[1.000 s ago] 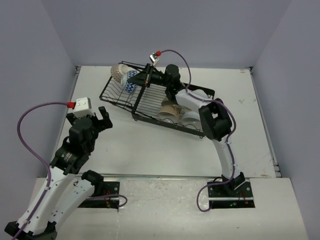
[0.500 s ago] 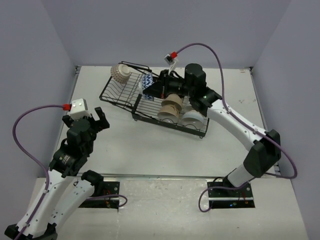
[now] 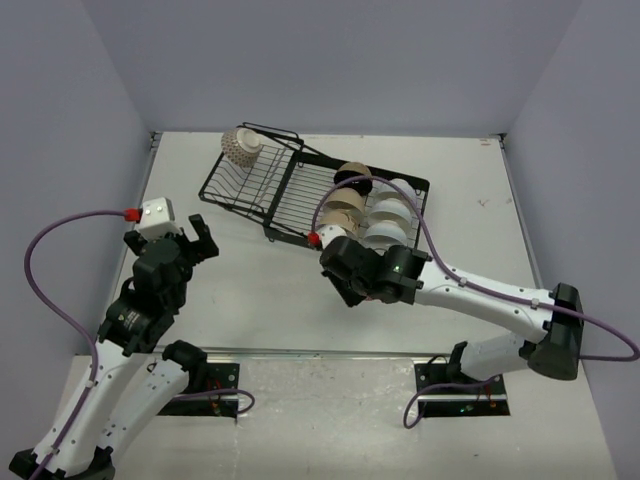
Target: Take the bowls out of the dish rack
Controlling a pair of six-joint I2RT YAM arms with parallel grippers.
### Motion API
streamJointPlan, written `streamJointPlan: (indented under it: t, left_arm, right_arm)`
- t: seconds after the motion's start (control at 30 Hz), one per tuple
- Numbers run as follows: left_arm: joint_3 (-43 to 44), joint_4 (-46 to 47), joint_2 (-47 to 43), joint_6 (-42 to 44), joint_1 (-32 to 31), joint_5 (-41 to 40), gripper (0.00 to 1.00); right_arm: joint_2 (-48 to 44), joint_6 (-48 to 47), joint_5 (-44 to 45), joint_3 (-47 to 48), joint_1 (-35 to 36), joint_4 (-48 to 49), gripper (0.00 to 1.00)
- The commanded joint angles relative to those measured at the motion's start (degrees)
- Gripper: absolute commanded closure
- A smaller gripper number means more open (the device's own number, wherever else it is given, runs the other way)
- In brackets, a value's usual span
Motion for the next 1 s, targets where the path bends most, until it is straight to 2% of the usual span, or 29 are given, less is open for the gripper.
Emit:
streamJointPlan:
  t: [0.0, 0.1, 0.33, 0.5, 0.73, 0.77, 0.8, 0.93, 0.97]
  left_arm:
    - [1.3, 0.0, -1.1, -1.3, 0.6, -1.7, 0.00]
    - [1.3, 0.0, -1.3, -1.3, 0.6, -1.7, 0.00]
    - [1.1, -0.2, -1.8, -1.3, 0.5, -1.8, 0.00]
    - [1.0, -0.5, -2.9, -1.5, 0.5, -2.1, 0.00]
    - [1.0, -0.4, -2.7, -1.4, 0.4, -1.7, 0.00]
    - [1.0, -0.2, -2.8, -1.4, 0.4, -1.6, 0.00]
    - [1.0, -0.3, -2.8, -1.4, 0.4, -1.6, 0.00]
    - [1.0, -0.4, -2.7, -1.4, 0.4, -1.4, 0.00]
    - [1.2, -0.4, -2.8, -1.4, 0.4, -1.4, 0.00]
  right_arm:
    - [-1.6, 7.8, 11.5, -4.1, 1.3, -12.7, 1.00]
    - [-0.4, 12.2, 12.6, -9.5, 1.4, -15.5, 1.00]
    - [7.7, 14.7, 11.6, -10.6, 3.0, -16.5, 1.00]
    - [11.8, 15.2, 7.2, -11.8, 3.6, -11.3, 1.00]
    - [15.6, 18.2, 5.6, -12.7, 3.9, -8.1, 1.00]
    - [16.5, 18.5, 5.4, -12.6, 4.2, -7.8, 0.97]
    - [17.0, 18.8, 5.4, -12.5, 4.5, -8.2, 0.90]
    - [18.7, 19.8, 4.9, -11.9, 5.6, -8.7, 0.85]
    - [18.5, 20.2, 4.6, -11.5, 6.3, -8.7, 0.72]
